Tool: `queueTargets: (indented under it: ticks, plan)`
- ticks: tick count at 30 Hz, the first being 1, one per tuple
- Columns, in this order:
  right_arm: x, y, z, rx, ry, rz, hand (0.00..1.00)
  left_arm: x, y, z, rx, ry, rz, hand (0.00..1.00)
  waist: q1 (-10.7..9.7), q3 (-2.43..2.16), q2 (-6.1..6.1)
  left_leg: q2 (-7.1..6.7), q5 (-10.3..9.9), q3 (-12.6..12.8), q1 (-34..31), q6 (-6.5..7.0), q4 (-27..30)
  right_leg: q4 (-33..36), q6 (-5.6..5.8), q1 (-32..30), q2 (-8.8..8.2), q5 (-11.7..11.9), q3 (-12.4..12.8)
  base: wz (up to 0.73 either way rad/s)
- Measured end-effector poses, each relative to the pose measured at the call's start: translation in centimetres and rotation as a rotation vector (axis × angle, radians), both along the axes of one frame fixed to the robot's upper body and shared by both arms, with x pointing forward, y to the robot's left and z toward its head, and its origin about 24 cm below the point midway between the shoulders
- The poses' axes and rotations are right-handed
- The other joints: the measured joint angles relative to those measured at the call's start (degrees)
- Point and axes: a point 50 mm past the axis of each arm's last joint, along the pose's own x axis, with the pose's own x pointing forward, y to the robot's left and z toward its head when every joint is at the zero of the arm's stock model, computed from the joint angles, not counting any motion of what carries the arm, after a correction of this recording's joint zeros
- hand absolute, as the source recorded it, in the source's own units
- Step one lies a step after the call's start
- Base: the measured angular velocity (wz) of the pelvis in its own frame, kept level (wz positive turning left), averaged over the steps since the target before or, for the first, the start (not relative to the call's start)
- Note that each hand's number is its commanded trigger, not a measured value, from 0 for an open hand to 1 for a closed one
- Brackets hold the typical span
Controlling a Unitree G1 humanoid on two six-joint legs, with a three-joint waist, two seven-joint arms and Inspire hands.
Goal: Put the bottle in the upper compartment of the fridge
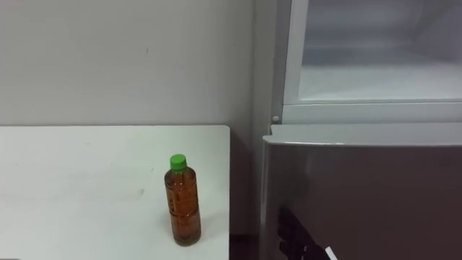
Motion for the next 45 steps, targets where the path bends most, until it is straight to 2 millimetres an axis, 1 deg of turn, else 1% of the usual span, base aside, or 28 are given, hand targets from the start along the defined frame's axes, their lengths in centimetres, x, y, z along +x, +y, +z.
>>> queueTargets:
  ticks: [3,5,6,8,13,15,16,19,25,29,33,40,45]
  plan:
    - [0.1,0.0,0.5,-0.006,-0.021,0.003,0.0,0.2,0.0,0.0,0.004,-0.002,-0.012,0.0,0.13,0.21,-0.18,-0.01,0.0,-0.01,0.01,0.0,-0.1,0.3,0.02,-0.08,-0.07,-0.02,-0.06,0.0]
    - [0.3,-0.1,0.8,-0.014,-0.031,-0.003,0.0,0.4,0.1,0.1,0.007,-0.007,-0.015,0.0,0.51,0.44,-0.56,-0.02,0.03,-0.01,-0.03,0.05,-0.09,0.33,0.03,-0.11,-0.11,-0.02,-0.04,0.0]
    - [0.3,-0.2,0.8,-0.016,-0.031,-0.005,0.0,0.6,0.1,0.1,0.007,-0.01,-0.016,0.0,0.67,0.46,-0.61,-0.04,0.04,0.0,-0.03,0.08,-0.09,0.34,0.03,-0.12,-0.13,-0.02,-0.04,0.0]
    - [0.4,-0.3,0.9,-0.019,-0.031,-0.024,0.0,0.6,0.1,0.1,0.006,-0.011,-0.016,0.0,1.14,0.46,-0.78,-0.13,0.13,0.0,-0.04,0.21,-0.08,0.44,0.03,-0.14,-0.25,-0.03,-0.02,0.0]
    - [0.5,-0.8,1.1,-0.031,-0.036,-0.049,0.0,0.7,0.2,0.1,-0.006,-0.012,-0.021,0.0,1.26,0.48,-1.01,-0.33,0.28,-0.51,-0.21,0.4,-0.07,0.52,0.05,-0.15,-0.42,-0.04,-0.32,0.02]
    - [0.7,-1.1,1.2,-0.048,-0.041,-0.058,0.0,0.8,0.3,0.1,-0.004,-0.013,-0.022,0.0,1.26,0.47,-1.23,-0.35,0.4,-0.55,-0.56,0.41,-0.02,0.54,0.05,-0.41,-0.44,-0.04,-0.52,0.07]
    - [0.7,-1.3,1.3,-0.05,-0.044,-0.07,0.0,0.9,0.4,0.1,-0.001,-0.013,-0.022,0.0,1.27,0.39,-1.49,-0.36,0.49,-0.69,-0.94,0.39,-0.02,0.54,0.05,-0.68,-0.45,-0.04,-0.75,0.07]
    - [1.0,-1.8,1.7,-0.054,-0.061,-0.098,0.0,0.9,0.5,0.2,0.003,-0.013,-0.023,0.0,1.38,0.49,-1.84,-0.36,0.67,-0.87,-1.44,0.34,-0.03,0.54,-0.01,-1.15,-0.43,0.0,-0.96,0.03]
    - [1.3,-1.9,2.0,-0.03,-0.064,-0.129,0.0,0.5,0.7,0.1,0.027,0.009,-0.011,0.0,1.43,0.49,-2.45,-0.37,0.68,-0.95,-1.45,0.33,-0.04,0.48,0.0,-1.11,-0.41,-0.01,-1.01,0.0]
    - [1.4,-1.9,2.0,-0.03,-0.063,-0.139,0.0,0.2,0.7,0.0,0.036,0.03,-0.004,0.0,1.46,0.5,-2.55,-0.37,0.68,-1.17,-1.64,0.33,0.02,0.54,-0.02,-1.11,-0.41,0.0,-1.16,0.01]
    - [1.6,-2.1,2.1,-0.035,-0.057,-0.169,0.0,-0.2,0.8,-0.1,0.043,0.056,-0.005,0.0,1.46,0.46,-2.77,-0.41,0.72,-2.25,-2.24,0.29,0.65,0.52,-0.05,-1.05,-0.42,0.03,-2.01,0.1]
    - [2.5,-2.2,2.9,-0.043,-0.079,-0.195,0.0,-0.8,0.8,-0.2,0.055,0.097,-0.032,0.0,1.67,0.5,-2.72,-0.39,0.93,-2.53,-2.53,0.24,0.9,0.54,-0.23,-1.02,-0.38,0.14,-2.39,0.03]
    - [3.2,-2.3,3.7,-0.039,-0.11,-0.197,0.0,-1.1,0.7,-0.3,0.062,0.124,-0.071,0.0,2.7,0.58,-2.67,-0.39,0.96,-2.5,-2.3,0.21,0.77,0.52,-0.23,-0.86,-0.33,0.14,-2.22,0.0]
